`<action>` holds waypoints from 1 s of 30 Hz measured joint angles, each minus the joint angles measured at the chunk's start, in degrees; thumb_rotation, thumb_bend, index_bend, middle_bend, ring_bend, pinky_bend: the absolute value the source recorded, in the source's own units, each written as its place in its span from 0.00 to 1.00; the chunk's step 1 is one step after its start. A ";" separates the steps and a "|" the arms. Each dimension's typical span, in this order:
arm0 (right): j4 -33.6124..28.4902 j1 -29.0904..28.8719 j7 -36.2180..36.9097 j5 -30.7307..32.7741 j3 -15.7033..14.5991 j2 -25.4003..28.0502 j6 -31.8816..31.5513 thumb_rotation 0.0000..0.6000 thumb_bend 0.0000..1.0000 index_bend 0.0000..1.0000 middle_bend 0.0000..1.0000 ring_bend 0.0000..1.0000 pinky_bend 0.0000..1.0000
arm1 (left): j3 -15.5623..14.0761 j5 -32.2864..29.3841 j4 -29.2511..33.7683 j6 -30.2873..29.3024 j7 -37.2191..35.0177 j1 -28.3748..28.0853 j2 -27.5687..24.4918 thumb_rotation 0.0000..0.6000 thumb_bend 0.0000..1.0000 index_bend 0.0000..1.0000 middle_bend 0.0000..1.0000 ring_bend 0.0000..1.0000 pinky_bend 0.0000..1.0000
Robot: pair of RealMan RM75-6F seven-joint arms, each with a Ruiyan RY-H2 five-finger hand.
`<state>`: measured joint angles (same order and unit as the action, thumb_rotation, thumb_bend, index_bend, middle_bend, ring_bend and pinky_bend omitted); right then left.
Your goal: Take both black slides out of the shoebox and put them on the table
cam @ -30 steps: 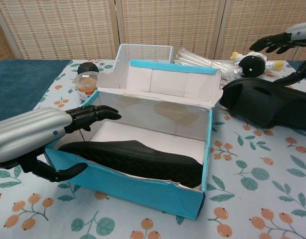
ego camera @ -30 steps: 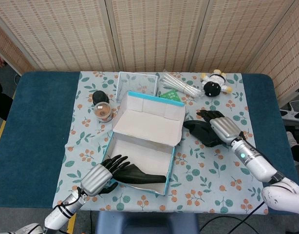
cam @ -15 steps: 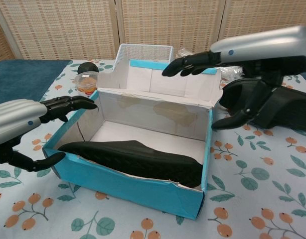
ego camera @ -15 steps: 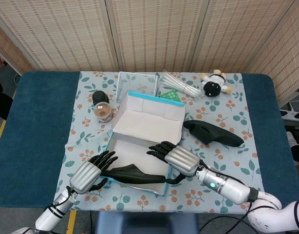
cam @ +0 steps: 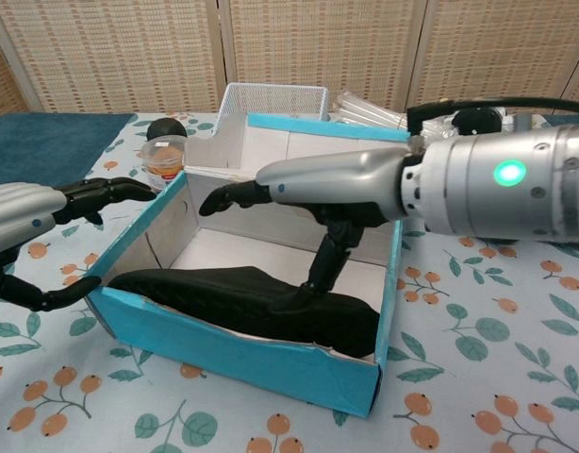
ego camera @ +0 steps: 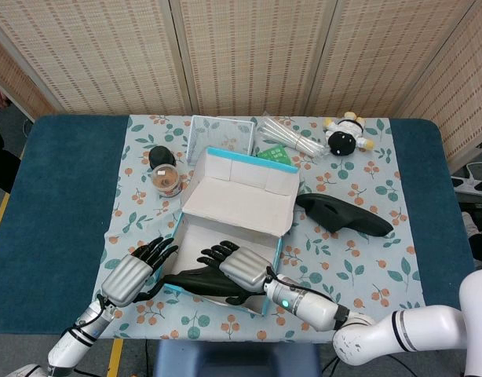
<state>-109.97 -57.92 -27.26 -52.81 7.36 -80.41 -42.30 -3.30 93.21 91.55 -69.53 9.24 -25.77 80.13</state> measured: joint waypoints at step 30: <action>5.61 -8.39 -11.32 14.01 -3.69 -11.07 -11.52 1.00 0.23 0.89 0.65 0.49 0.68 | -0.41 -0.03 -1.10 3.53 0.28 -0.91 1.33 1.00 0.43 0.00 0.00 0.00 0.24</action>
<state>-104.36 -66.31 -38.59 -38.80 3.68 -91.48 -53.82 -3.71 93.17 90.46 -66.00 9.53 -26.68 81.46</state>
